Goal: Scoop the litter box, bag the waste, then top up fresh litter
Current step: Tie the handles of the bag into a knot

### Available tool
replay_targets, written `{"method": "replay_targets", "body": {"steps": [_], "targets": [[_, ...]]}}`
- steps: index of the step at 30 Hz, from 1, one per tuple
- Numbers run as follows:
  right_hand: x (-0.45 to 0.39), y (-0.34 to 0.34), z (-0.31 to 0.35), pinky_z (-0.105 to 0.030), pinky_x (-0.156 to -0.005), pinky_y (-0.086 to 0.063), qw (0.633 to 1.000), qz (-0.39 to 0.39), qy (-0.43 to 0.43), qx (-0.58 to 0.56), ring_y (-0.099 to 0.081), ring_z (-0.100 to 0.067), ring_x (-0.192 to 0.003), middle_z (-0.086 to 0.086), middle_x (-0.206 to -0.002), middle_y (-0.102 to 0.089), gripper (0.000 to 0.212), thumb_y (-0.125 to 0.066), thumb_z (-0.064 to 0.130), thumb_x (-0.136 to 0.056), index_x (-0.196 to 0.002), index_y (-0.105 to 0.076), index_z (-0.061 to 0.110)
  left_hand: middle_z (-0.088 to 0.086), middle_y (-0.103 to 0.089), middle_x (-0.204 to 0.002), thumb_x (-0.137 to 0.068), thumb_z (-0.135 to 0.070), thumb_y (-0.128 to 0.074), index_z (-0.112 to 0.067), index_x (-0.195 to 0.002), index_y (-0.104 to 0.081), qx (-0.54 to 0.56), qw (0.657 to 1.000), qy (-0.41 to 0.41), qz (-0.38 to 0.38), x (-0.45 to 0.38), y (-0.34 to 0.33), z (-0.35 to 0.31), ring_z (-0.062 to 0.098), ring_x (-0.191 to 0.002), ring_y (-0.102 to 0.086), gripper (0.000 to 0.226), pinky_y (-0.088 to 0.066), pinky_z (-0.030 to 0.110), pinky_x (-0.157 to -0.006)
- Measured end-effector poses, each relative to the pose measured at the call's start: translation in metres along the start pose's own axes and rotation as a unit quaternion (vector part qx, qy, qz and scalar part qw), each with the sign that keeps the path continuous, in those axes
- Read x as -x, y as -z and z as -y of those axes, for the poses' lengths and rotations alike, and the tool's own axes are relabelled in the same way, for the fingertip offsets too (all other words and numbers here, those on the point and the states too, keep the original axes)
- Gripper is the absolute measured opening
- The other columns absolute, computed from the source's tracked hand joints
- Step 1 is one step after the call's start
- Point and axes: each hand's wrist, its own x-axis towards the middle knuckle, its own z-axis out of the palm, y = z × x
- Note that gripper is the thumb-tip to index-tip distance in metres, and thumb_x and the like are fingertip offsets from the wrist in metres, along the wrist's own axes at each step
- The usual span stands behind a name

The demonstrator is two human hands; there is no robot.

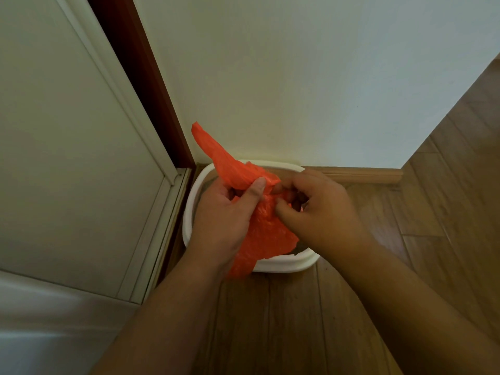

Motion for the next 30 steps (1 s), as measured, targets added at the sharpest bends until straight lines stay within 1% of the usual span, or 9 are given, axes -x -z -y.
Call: {"method": "replay_targets", "body": {"steps": [4,9,12,16,19,21,24,27,30], "targets": [[0.0001,0.0027,0.0018,-0.013,-0.056,-0.044,0.998,0.023,-0.029,-0.054,-0.056,-0.002,-0.066,0.008,-0.068,-0.06,0.02,-0.079,0.025,-0.084,-0.079,-0.063,0.035,-0.007,-0.079,-0.11,-0.097,-0.037,-0.072,-0.029,-0.122,-0.072,-0.022,1.0,-0.011,0.003,0.0007,0.0013,0.0001,0.014,-0.106,-0.075,0.026,-0.058,0.049,-0.098],[-0.0007,0.0058,0.0012,-0.012,-0.058,-0.047,0.997,0.032,-0.057,-0.051,-0.059,-0.002,-0.067,0.006,-0.074,-0.062,0.032,-0.076,0.022,-0.085,-0.106,-0.058,0.035,-0.008,-0.078,-0.108,-0.095,-0.046,-0.072,-0.031,-0.123,-0.07,-0.055,0.998,-0.014,0.002,0.0029,-0.0002,0.0011,0.011,-0.104,-0.074,0.032,-0.059,0.047,-0.097],[-0.0021,0.0017,0.0,-0.008,-0.061,-0.038,0.999,0.035,-0.04,0.009,-0.057,-0.004,-0.078,0.011,-0.087,-0.055,0.026,-0.074,0.022,-0.085,-0.11,-0.07,0.029,-0.005,-0.079,-0.102,-0.095,-0.04,-0.073,-0.028,-0.113,-0.074,-0.045,0.999,-0.018,0.001,0.0036,-0.0001,-0.0002,0.014,-0.099,-0.075,0.022,-0.06,0.05,-0.095],[-0.003,-0.0011,0.0002,-0.012,-0.069,-0.042,0.998,0.043,-0.046,0.017,-0.057,-0.007,-0.085,0.011,-0.095,-0.063,0.021,-0.069,0.017,-0.088,-0.106,-0.077,0.026,-0.006,-0.079,-0.104,-0.094,-0.037,-0.074,-0.025,-0.112,-0.075,-0.044,0.999,-0.019,0.003,0.005,-0.0014,-0.0011,0.012,-0.101,-0.075,0.022,-0.059,0.048,-0.096],[-0.0024,0.0017,0.0023,-0.008,-0.063,-0.043,0.992,0.057,-0.075,-0.085,-0.062,-0.001,-0.075,0.011,-0.084,-0.07,0.024,-0.062,0.009,-0.092,-0.097,-0.068,0.032,-0.002,-0.08,-0.1,-0.095,-0.033,-0.073,-0.019,-0.108,-0.076,-0.037,0.999,-0.021,0.014,0.0048,-0.0007,-0.0035,0.015,-0.098,-0.076,0.02,-0.06,0.043,-0.092],[-0.0026,0.004,0.004,-0.018,-0.065,-0.051,0.974,0.072,-0.109,-0.184,-0.068,-0.007,-0.074,0.005,-0.085,-0.075,0.024,-0.059,0.004,-0.094,-0.101,-0.059,0.027,-0.001,-0.08,-0.097,-0.095,-0.034,-0.071,-0.016,-0.107,-0.075,-0.037,0.999,-0.019,0.018,0.0048,0.0007,-0.0049,0.014,-0.095,-0.077,0.022,-0.061,0.038,-0.088],[-0.002,0.007,0.0041,-0.033,-0.066,-0.055,0.947,0.081,-0.147,-0.274,-0.068,-0.018,-0.071,-0.002,-0.085,-0.076,0.022,-0.058,0.003,-0.097,-0.101,-0.051,0.024,0.0,-0.08,-0.097,-0.092,-0.043,-0.071,-0.019,-0.11,-0.074,-0.043,0.999,-0.013,0.011,0.0038,0.0024,-0.0042,0.015,-0.098,-0.076,0.03,-0.06,0.045,-0.094],[-0.0032,0.0057,-0.0011,-0.051,-0.075,-0.058,0.965,0.042,-0.121,-0.227,-0.068,-0.025,-0.082,-0.008,-0.09,-0.073,0.022,-0.062,0.006,-0.095,-0.085,-0.052,0.023,-0.001,-0.08,-0.093,-0.096,-0.039,-0.07,-0.022,-0.106,-0.074,-0.046,0.999,-0.018,-0.004,0.0013,0.0024,-0.0012,0.015,-0.096,-0.076,0.019,-0.059,0.049,-0.096],[-0.0029,0.0007,-0.0041,-0.042,-0.081,-0.059,0.993,-0.008,-0.048,-0.106,-0.066,-0.007,-0.091,0.009,-0.102,-0.07,0.032,-0.066,0.002,-0.088,-0.072,-0.057,0.028,-0.003,-0.079,-0.093,-0.096,-0.042,-0.069,-0.027,-0.104,-0.072,-0.059,0.998,-0.022,-0.024,0.0005,0.0012,0.0012,0.014,-0.097,-0.075,0.017,-0.059,0.051,-0.095]]}}
